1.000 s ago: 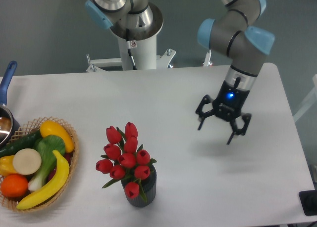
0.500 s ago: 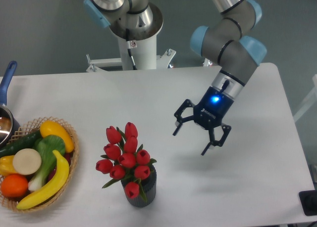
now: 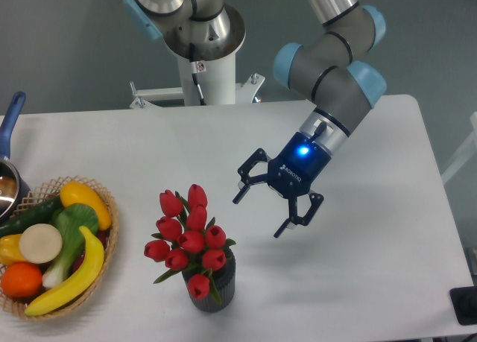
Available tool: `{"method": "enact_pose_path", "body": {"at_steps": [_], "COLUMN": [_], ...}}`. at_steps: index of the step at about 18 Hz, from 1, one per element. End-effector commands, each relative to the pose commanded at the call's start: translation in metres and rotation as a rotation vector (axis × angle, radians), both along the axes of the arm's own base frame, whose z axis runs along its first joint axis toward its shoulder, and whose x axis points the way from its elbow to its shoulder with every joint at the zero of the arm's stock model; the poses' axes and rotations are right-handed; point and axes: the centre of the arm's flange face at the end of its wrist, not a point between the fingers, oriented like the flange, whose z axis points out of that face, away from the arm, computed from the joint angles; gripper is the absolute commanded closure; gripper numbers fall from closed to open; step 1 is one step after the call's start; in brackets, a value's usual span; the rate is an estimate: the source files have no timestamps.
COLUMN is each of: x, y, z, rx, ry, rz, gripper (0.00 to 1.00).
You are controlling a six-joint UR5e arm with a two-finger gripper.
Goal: Pick up the flowers from the vase
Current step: 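Move the open gripper toward the red tulip bouquet in the vase, then lower the open gripper around the tulip stems above the vase rim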
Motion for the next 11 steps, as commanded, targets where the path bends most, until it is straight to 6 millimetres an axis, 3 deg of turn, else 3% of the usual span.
{"method": "enact_pose_path", "body": {"at_steps": [11], "x": [0.02], "y": [0.026], "z": [-0.007], "rx": [0.009], "ry": [-0.019], "rz": [-0.058], "gripper": [0.0]}}
